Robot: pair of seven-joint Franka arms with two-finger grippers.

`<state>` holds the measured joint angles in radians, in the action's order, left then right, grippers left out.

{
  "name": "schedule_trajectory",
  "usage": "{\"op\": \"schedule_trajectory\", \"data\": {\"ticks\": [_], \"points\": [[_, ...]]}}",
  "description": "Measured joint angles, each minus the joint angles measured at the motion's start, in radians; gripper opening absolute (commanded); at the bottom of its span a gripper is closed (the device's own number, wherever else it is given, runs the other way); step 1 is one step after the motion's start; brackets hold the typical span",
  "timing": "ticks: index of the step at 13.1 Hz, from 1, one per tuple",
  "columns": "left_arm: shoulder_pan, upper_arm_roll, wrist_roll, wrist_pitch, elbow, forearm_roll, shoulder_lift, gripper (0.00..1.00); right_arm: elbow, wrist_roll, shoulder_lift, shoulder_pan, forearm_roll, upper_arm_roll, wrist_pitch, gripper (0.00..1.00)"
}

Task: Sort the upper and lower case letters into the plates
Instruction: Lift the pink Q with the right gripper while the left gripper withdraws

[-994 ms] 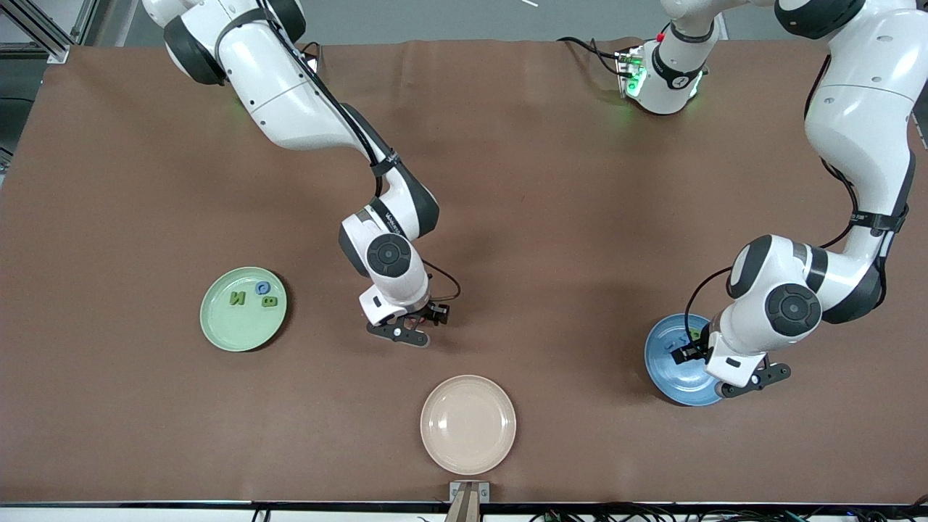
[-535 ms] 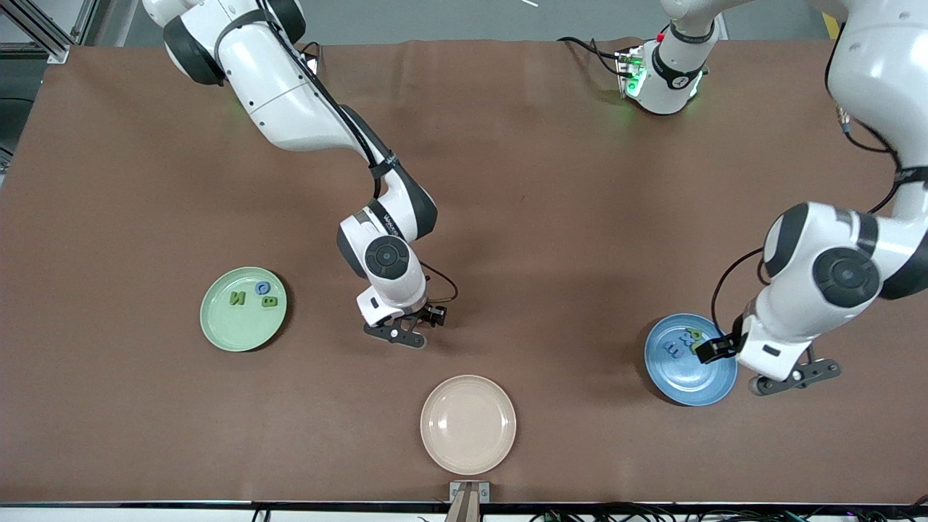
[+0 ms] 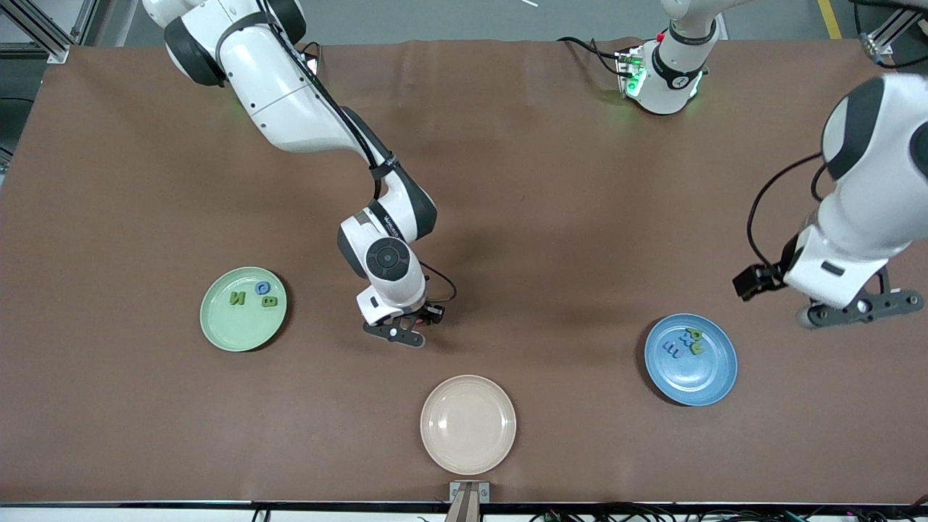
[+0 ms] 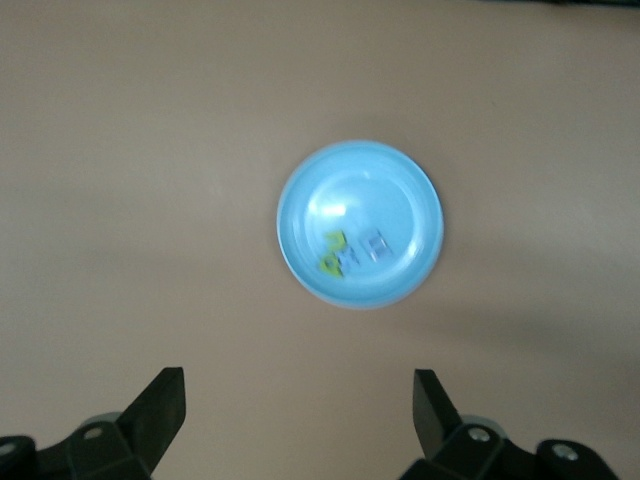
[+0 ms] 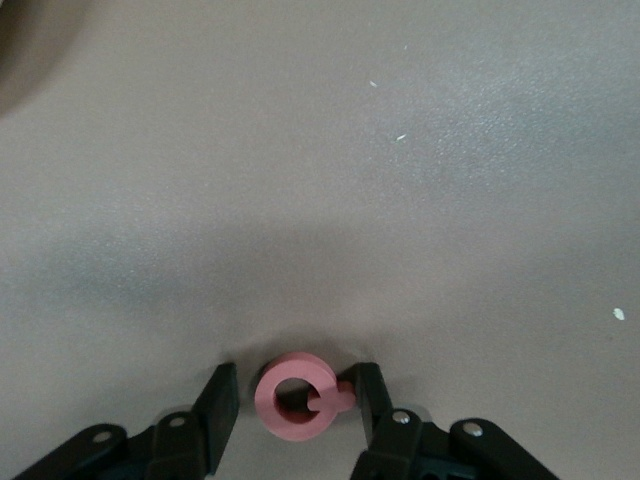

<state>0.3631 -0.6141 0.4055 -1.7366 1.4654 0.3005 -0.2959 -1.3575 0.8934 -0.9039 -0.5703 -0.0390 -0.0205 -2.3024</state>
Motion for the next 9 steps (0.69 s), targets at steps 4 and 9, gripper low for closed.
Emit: {"op": "schedule_trajectory", "data": {"ticks": [4, 9], "points": [[-0.044, 0.108, -0.144, 0.068, 0.009, -0.132, 0.124, 1.00, -0.001, 0.000, 0.003, 0.000, -0.002, 0.000, 0.006, 0.00], [-0.241, 0.329, -0.247, 0.190, 0.049, -0.212, 0.246, 1.00, 0.006, -0.156, 0.049, 0.080, -0.005, 0.020, 0.160, 0.00]]}}
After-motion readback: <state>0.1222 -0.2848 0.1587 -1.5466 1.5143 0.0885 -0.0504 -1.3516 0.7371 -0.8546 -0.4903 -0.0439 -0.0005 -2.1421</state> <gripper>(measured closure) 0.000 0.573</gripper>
